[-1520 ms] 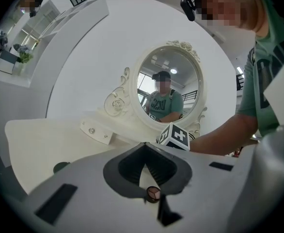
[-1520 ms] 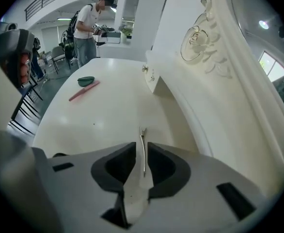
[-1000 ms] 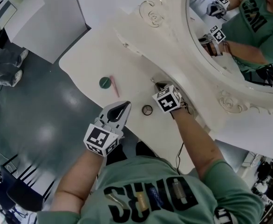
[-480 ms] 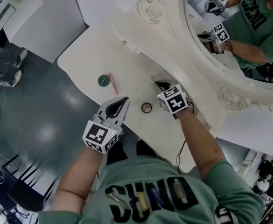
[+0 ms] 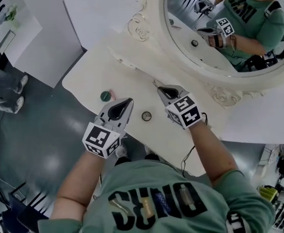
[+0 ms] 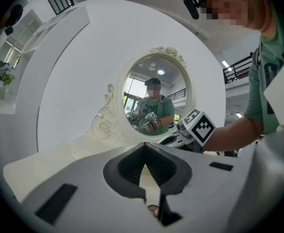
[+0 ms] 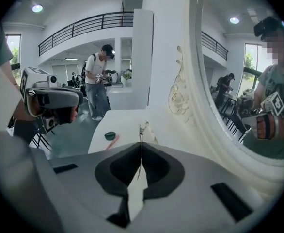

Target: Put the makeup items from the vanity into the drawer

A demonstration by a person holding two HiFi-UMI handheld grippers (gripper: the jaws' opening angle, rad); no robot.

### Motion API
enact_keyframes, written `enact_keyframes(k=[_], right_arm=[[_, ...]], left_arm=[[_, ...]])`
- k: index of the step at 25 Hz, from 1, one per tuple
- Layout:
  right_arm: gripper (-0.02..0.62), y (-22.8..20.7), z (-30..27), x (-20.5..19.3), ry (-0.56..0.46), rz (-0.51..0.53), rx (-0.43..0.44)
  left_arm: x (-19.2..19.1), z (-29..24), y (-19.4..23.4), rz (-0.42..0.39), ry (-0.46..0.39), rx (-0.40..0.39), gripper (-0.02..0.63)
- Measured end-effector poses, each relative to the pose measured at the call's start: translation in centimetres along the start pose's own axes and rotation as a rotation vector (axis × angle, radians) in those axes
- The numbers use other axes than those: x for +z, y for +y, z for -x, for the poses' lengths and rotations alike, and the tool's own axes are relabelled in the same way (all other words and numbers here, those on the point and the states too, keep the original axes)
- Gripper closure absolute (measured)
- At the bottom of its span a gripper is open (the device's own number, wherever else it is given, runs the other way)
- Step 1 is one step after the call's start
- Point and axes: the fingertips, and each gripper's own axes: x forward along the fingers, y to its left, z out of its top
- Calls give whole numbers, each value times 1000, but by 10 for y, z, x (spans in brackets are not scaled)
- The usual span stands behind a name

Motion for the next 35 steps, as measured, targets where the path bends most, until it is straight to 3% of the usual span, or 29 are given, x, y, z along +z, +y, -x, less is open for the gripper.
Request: enact_keyframes(k=[4, 8, 12, 17, 22, 27, 35], right_arm=[[580, -7, 58, 33, -84, -17, -89], [580, -16, 124, 39, -132, -30, -186], [581, -34, 185, 14, -139, -57, -268], [581, -58, 240, -48, -106, -104, -318], [581, -85, 264, -112, -64, -133, -293], [581, -86, 251, -172, -2, -110, -193], [580, -64, 198, -248, 154, -25, -39]], left_arm=[[42, -12, -27, -82, -16, -120, 598], [66, -33, -73, -141, -9, -256, 598], [69, -64, -126, -157, 5, -366, 598], [48, -106, -186, -146, 48, -452, 598], [10, -154, -233, -134, 102, -484, 598], [-46, -188, -268, -107, 175, -493, 598], [-106, -205, -271, -87, 265, -455, 598]])
